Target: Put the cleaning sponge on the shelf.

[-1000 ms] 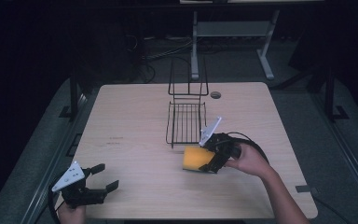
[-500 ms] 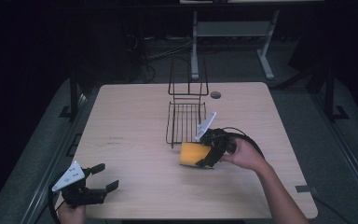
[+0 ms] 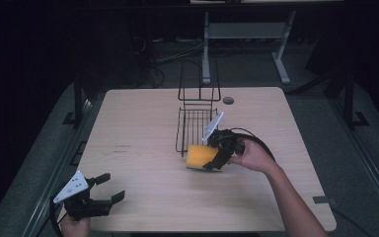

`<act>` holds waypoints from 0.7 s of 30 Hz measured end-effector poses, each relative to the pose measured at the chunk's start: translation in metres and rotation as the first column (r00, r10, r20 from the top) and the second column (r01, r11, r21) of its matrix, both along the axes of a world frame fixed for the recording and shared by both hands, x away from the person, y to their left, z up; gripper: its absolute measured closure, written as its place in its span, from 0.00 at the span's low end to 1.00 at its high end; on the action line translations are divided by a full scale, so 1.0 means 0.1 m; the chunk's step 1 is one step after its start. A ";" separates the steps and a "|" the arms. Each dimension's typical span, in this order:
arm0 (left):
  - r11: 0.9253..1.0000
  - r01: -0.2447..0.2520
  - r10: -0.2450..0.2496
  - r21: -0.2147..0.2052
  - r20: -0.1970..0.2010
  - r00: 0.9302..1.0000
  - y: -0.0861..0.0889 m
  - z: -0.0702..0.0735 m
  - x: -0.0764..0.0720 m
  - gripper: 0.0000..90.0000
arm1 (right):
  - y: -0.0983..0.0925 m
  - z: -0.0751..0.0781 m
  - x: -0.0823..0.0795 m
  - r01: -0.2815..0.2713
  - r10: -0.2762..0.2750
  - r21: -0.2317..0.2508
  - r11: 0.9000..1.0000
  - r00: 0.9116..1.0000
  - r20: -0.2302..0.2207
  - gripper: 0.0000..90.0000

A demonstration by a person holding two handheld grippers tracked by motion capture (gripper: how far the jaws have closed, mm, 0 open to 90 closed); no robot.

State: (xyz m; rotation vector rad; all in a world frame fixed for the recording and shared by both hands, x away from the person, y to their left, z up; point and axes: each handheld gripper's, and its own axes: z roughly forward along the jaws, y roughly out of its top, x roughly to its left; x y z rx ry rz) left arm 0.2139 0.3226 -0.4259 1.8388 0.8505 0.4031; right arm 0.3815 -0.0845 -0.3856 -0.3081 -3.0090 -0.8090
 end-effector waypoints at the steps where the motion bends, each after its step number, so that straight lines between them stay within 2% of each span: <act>1: 1.000 0.000 0.000 0.000 -0.002 1.000 0.00 0.00 0.00 0.16 | 0.01 0.01 0.01 -0.001 0.001 0.000 1.000 1.000 0.001 0.25; 17: 1.000 0.003 -0.003 0.003 0.002 1.000 0.00 0.00 0.00 0.16 | 0.13 0.03 0.25 0.006 -0.006 -0.011 1.000 1.000 -0.010 0.25; 21: 1.000 0.001 -0.001 0.002 0.003 1.000 0.01 0.01 0.00 0.16 | 0.14 0.02 0.31 0.015 -0.015 0.001 1.000 1.000 -0.014 0.25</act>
